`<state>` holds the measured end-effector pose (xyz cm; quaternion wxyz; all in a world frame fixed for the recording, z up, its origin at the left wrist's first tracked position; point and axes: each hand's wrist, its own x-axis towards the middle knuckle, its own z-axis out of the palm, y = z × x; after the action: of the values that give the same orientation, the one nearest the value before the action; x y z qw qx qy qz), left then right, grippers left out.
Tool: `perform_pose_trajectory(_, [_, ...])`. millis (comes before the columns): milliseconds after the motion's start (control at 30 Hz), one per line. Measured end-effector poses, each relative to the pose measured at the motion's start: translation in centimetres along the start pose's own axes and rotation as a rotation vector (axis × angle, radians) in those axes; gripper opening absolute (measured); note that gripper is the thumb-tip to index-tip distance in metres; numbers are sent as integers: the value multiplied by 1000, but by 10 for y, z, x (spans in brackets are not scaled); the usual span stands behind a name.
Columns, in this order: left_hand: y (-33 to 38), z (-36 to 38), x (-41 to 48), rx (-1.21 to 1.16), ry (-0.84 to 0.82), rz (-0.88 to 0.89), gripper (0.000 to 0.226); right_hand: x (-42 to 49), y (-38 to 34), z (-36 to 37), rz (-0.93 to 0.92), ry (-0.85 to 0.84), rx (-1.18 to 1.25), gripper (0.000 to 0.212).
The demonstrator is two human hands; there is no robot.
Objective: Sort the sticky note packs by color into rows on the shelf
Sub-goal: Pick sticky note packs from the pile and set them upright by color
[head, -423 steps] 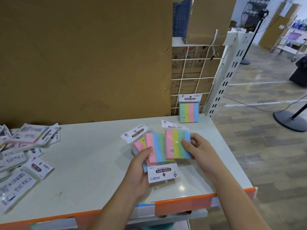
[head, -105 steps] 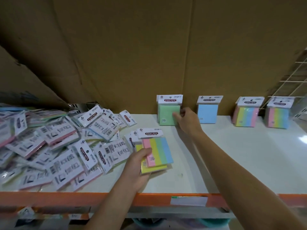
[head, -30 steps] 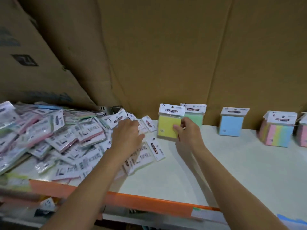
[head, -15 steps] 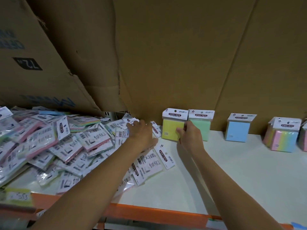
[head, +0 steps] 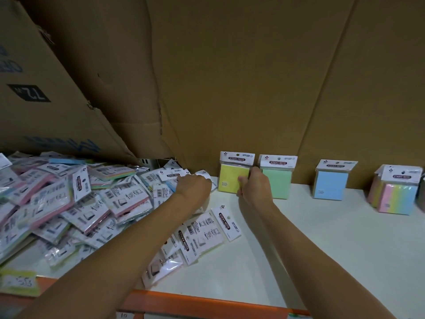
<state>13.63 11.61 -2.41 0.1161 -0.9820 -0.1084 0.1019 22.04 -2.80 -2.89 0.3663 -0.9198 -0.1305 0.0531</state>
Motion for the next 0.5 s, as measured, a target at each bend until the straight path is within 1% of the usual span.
perform_pose_trajectory(100, [-3,-2,-2,-64,0,-17,34,3,-7,4,12,-3,6,23])
perform_pose_trajectory(167, [-5,-5,0,-100,-59,-64,58,3,-11,7,22,-6,11,24])
perform_pose_trajectory(200, [-5,-6,2,-93,-94,-80,67,4,-12,9,28,-6,9,25])
perform_pose_trajectory(233, [-5,-7,4,-90,-116,-93,68,3,-13,9,33,-6,9,25])
perform_pose_trajectory(267, [-5,-8,6,-94,-125,-107,66,3,-13,9,36,-6,13,25])
perform_pose_trajectory(400, [-7,-16,12,-98,-128,-121,42,1,-12,8,33,-5,16,26])
perform_pose_trajectory(433, [-7,-16,11,-66,-133,-113,40,0,-11,8,26,-4,15,26])
perform_pose_trajectory(500, [-7,-13,5,37,-88,-73,38,-2,-10,8,16,8,23,24])
